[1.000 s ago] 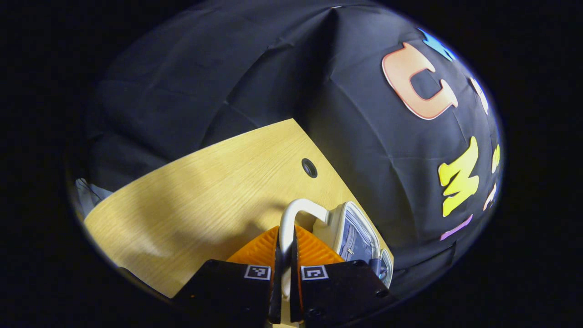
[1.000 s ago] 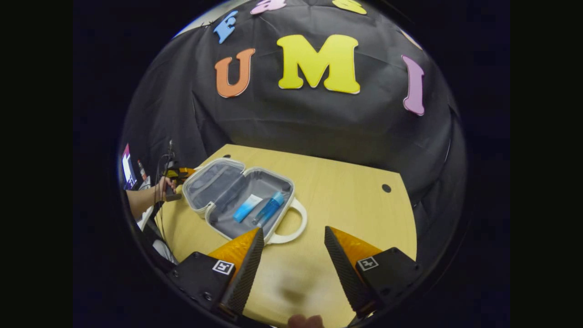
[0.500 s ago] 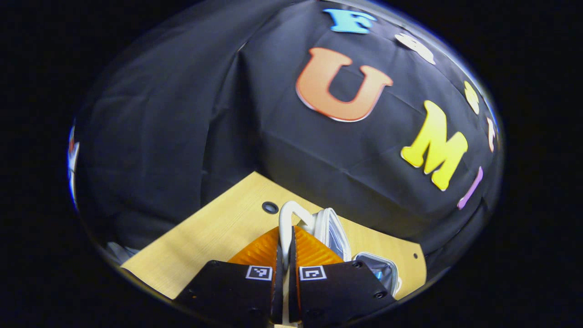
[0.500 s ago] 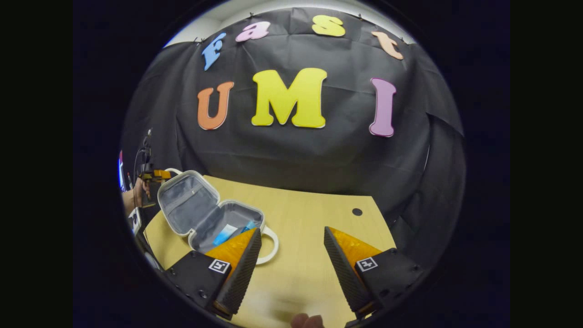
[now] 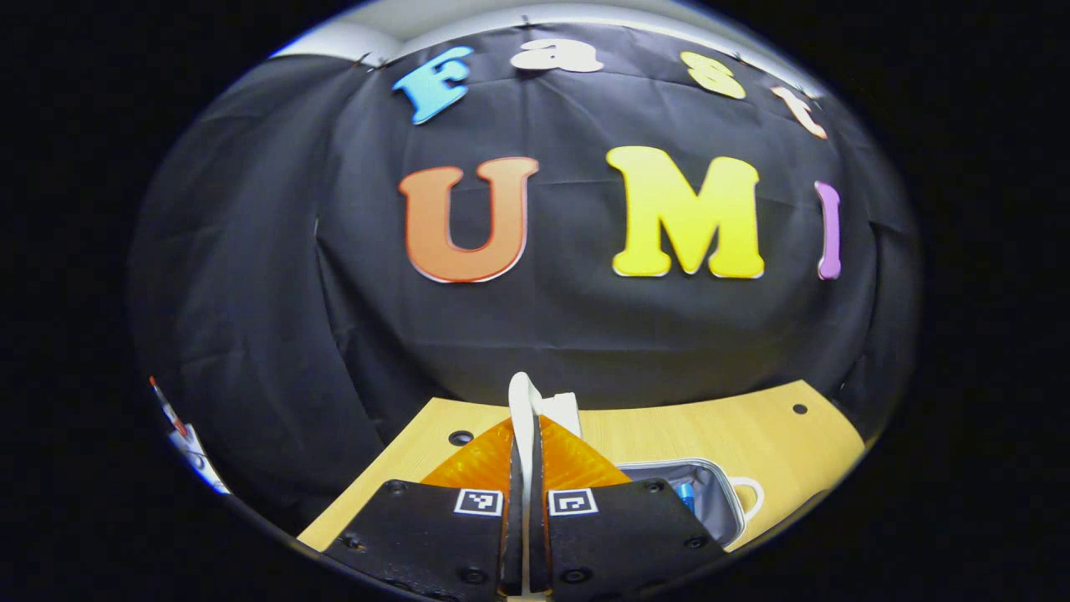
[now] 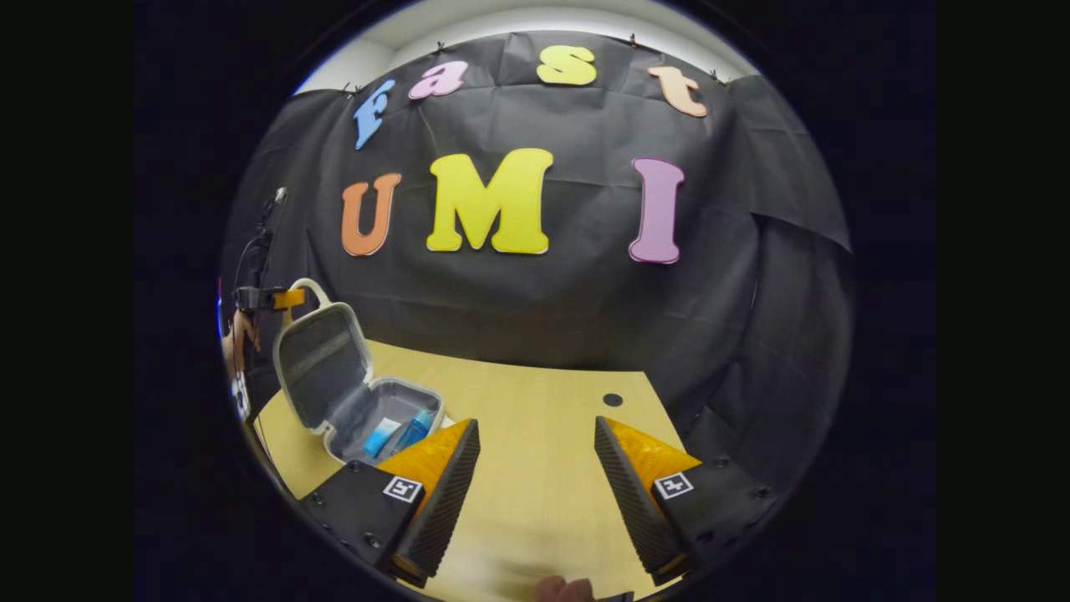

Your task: First open the suitcase, pack the skin care products into it, and then close the suitcase.

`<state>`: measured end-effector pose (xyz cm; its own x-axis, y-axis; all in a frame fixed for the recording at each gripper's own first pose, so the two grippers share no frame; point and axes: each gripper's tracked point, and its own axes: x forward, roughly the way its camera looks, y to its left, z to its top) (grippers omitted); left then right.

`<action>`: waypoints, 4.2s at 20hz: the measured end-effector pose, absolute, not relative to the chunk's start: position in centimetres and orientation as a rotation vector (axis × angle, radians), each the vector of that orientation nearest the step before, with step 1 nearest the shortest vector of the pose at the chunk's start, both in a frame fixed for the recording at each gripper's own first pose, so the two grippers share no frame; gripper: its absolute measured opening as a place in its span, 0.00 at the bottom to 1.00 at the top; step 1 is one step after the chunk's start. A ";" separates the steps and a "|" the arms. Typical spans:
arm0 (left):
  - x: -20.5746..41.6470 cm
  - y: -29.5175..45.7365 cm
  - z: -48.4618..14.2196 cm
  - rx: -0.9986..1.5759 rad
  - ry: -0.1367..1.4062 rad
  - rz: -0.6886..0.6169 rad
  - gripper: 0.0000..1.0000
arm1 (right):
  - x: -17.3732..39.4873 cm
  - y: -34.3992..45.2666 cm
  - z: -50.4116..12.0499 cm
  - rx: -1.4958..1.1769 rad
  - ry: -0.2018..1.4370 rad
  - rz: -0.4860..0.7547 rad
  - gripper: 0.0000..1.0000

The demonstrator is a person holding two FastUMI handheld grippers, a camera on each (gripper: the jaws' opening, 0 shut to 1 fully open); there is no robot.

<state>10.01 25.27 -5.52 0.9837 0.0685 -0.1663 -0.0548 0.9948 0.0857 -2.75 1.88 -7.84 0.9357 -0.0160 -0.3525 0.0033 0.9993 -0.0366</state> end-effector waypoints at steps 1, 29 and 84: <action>10.1 22.8 -5.3 0.112 0.163 0.040 0.06 | -2.9 0.9 -7.8 -0.030 0.359 -0.021 0.82; 11.1 -1.9 -25.0 0.306 0.459 -0.101 0.06 | -5.6 -15.7 -12.0 -0.025 0.485 -0.217 0.81; 2.9 7.8 3.7 -0.138 -0.060 -0.170 0.96 | 3.5 5.9 5.1 -0.024 0.023 -0.050 0.81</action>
<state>2.85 7.80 3.67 0.9838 -0.1649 0.0708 0.1731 0.9761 -0.1314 3.52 5.87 5.12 0.9985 -0.0500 -0.0225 0.0494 0.9985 -0.0250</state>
